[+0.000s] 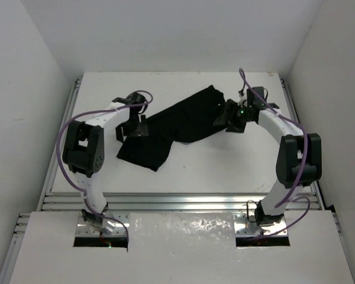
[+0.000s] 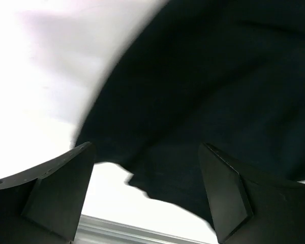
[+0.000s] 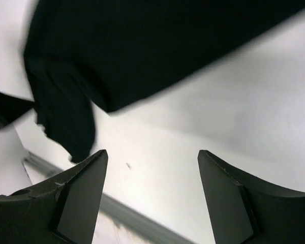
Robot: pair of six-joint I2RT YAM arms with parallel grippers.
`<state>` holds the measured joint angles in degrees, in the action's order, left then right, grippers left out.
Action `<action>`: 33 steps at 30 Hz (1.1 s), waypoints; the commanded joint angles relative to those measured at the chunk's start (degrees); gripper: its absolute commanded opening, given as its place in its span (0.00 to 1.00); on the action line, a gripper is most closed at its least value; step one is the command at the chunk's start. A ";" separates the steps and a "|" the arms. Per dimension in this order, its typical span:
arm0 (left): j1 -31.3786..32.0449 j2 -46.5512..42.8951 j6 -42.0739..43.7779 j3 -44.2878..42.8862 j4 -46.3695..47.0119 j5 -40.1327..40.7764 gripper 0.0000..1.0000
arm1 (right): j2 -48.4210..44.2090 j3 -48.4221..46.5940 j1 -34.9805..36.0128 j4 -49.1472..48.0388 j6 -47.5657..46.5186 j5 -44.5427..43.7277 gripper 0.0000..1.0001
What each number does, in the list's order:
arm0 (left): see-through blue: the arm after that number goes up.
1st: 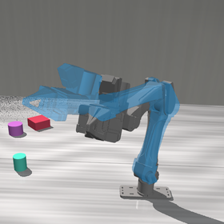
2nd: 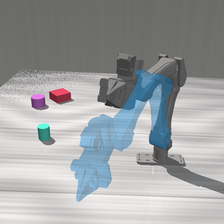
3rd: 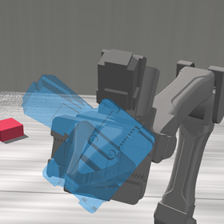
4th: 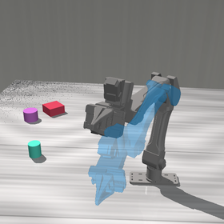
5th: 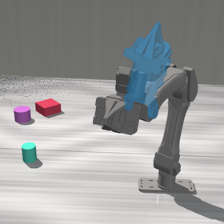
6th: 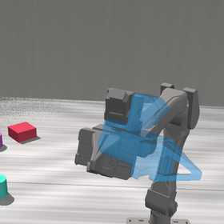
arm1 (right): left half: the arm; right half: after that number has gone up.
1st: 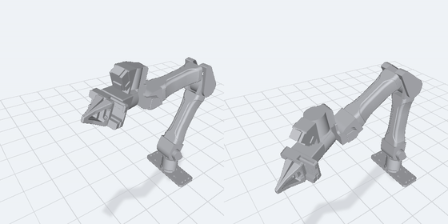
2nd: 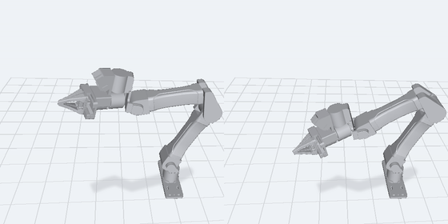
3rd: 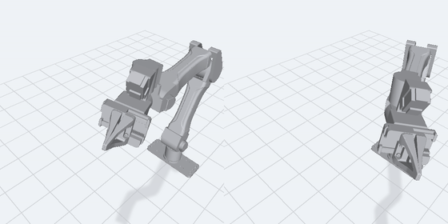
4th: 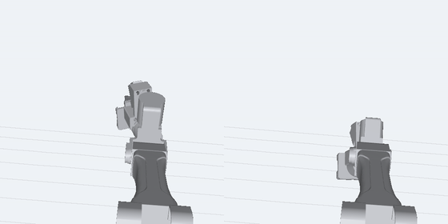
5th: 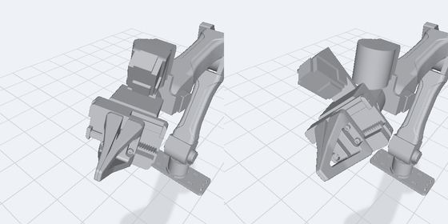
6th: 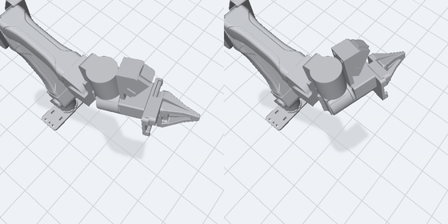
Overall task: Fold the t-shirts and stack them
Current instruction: Rotate the tshirt 90 degrees
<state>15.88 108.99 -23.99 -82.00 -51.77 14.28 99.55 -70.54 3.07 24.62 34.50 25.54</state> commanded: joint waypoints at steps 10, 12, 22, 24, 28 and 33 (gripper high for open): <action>-2.87 -2.11 5.44 3.68 9.32 -13.05 0.66 | -4.36 8.40 1.59 0.43 -4.71 3.46 0.71; -2.52 -1.59 5.44 4.82 9.67 -12.09 0.61 | -3.92 8.23 1.94 0.25 -4.53 3.29 0.71; 4.94 6.76 1.85 7.64 5.11 -3.58 0.37 | 3.53 -0.44 3.26 4.46 -3.75 -0.48 0.73; 7.14 6.50 0.61 9.57 3.34 -3.91 0.36 | 10.47 -7.28 3.35 8.06 -0.85 -6.01 0.73; 10.57 5.18 -1.06 13.44 1.59 -8.64 0.37 | 24.70 -21.62 3.43 9.83 1.89 -9.72 0.71; 16.02 2.46 -1.41 17.39 -0.17 -16.80 0.39 | 45.71 -50.93 4.57 18.88 -0.66 -11.30 0.69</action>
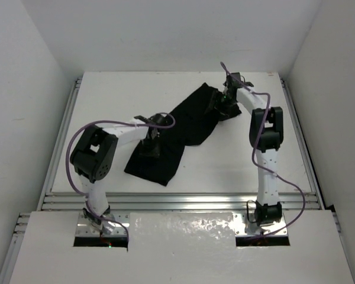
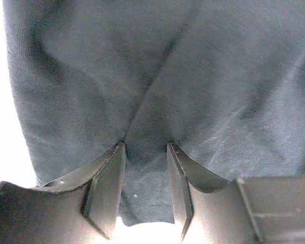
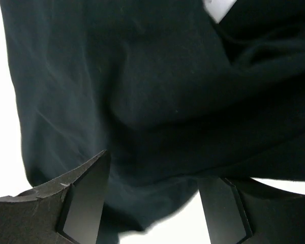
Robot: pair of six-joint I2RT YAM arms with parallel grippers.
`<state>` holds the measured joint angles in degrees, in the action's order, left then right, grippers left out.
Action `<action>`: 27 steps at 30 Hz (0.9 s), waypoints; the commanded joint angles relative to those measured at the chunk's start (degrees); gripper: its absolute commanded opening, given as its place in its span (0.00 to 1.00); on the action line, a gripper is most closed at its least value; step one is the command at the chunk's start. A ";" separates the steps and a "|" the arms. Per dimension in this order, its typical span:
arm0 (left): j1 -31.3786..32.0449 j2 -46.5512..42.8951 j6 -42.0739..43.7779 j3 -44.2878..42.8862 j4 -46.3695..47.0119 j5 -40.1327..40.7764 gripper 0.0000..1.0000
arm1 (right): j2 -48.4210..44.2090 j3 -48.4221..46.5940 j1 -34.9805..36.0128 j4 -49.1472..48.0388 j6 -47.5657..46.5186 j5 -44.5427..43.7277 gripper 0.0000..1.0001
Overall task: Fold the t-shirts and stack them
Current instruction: Rotate the tshirt 90 degrees
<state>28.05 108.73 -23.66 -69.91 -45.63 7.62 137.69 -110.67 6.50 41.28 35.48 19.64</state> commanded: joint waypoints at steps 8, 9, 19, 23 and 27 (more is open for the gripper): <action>15.88 5.35 -6.04 3.38 -3.34 -21.66 0.42 | 18.92 -24.23 2.45 -15.59 0.45 13.03 0.70; 16.59 5.88 -7.09 2.77 -2.63 -23.07 0.42 | 20.24 -26.68 3.07 -16.83 2.03 14.62 0.70; 16.16 7.91 -7.89 -19.02 -11.83 -17.30 0.71 | 14.93 -27.06 2.73 -23.19 3.82 13.86 0.81; 11.16 3.26 -7.72 -24.48 -13.61 -12.89 0.77 | 4.63 -22.76 -0.70 -13.35 -2.17 9.01 0.88; 1.33 0.09 -3.60 -26.41 -11.95 -13.43 0.83 | -8.20 -10.30 -1.41 -3.76 -7.09 6.02 0.90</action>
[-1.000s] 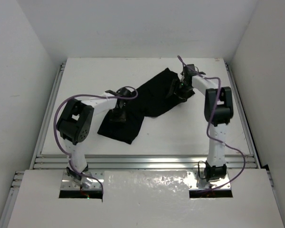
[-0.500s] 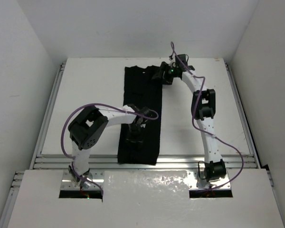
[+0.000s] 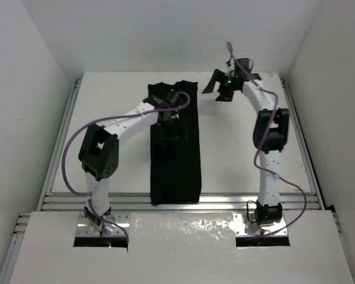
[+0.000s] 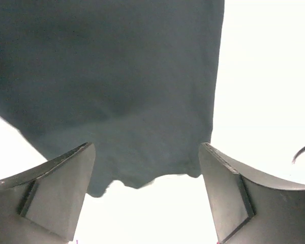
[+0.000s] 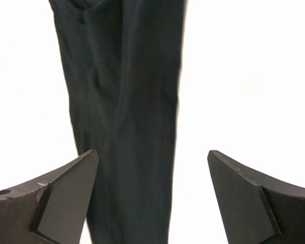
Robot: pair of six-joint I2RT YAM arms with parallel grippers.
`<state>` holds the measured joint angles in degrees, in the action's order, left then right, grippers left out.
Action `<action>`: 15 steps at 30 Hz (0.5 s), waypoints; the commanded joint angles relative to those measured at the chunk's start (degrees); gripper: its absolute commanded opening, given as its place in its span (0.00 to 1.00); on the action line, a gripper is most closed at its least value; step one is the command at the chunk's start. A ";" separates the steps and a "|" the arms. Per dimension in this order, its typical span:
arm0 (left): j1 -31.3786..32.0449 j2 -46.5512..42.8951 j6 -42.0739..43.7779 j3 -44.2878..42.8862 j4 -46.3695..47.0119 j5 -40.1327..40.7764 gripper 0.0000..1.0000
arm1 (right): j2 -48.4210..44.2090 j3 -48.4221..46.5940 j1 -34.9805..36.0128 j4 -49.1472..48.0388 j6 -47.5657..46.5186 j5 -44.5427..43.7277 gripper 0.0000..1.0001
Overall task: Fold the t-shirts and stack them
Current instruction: Rotate the tshirt 90 degrees, then grab the bottom of the folded rectangular tshirt with both arms
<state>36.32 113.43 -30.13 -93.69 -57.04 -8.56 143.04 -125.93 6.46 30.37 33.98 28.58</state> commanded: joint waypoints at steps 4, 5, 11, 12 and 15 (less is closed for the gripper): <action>-10.91 -4.00 1.23 -3.08 -1.41 5.30 0.82 | -31.03 35.03 -0.66 4.19 -1.99 -0.36 0.90; -11.44 -4.79 0.60 0.14 -0.80 4.87 0.82 | -38.73 39.84 0.13 3.74 0.54 -0.71 0.89; -16.89 -22.26 -4.76 23.23 7.37 1.02 0.78 | -62.95 72.73 7.57 -2.42 7.49 2.10 0.78; -16.63 -25.85 -4.94 25.81 8.33 -0.57 0.76 | -68.02 75.71 9.26 -2.94 8.38 1.75 0.75; -13.38 -31.75 -7.12 34.87 11.41 -6.38 0.71 | -75.68 89.75 15.06 -7.23 13.30 3.06 0.71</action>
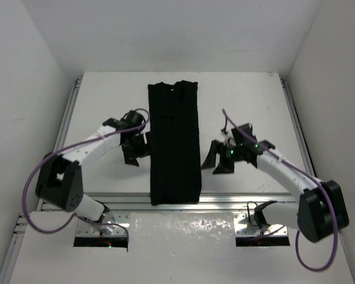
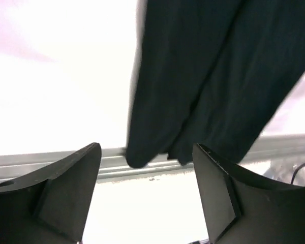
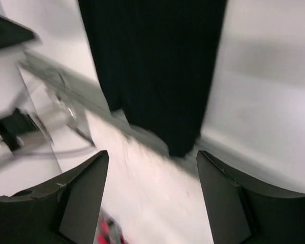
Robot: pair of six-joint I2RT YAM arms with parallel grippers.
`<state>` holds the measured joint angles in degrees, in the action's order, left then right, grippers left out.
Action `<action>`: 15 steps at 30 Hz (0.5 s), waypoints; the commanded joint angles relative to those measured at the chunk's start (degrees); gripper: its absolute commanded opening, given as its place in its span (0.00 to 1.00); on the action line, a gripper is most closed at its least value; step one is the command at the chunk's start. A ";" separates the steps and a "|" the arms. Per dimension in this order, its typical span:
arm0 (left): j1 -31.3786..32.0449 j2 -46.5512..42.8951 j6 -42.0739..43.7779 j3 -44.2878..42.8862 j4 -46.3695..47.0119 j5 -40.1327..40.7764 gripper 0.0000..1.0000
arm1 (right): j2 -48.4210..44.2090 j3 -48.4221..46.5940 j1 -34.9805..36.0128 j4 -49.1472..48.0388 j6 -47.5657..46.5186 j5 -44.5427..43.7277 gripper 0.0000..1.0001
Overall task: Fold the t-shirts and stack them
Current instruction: Grab the bottom of the folded rectangular tshirt with both arms
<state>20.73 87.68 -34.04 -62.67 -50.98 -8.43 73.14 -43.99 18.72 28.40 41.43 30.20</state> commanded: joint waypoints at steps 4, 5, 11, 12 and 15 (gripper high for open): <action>6.51 -9.89 -5.59 14.65 10.36 -9.66 0.67 | -9.25 17.87 7.02 -11.95 9.54 0.92 0.69; 7.04 -10.50 -5.51 16.51 13.94 -10.81 0.64 | -9.16 19.36 7.29 -13.88 9.81 1.70 0.69; 8.01 -3.86 -6.04 24.27 19.52 -10.74 0.58 | -2.23 23.42 11.60 -24.68 9.81 2.06 0.66; 8.18 -2.27 -6.12 24.09 19.08 -9.78 0.54 | -0.13 24.29 12.65 -26.28 10.94 2.32 0.65; 9.32 -0.84 -7.69 25.75 21.18 -10.04 0.45 | 2.61 24.39 14.84 -29.81 11.48 1.37 0.58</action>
<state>28.80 86.63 -39.99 -37.95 -35.51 -18.63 74.41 -19.57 31.77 6.90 51.27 31.70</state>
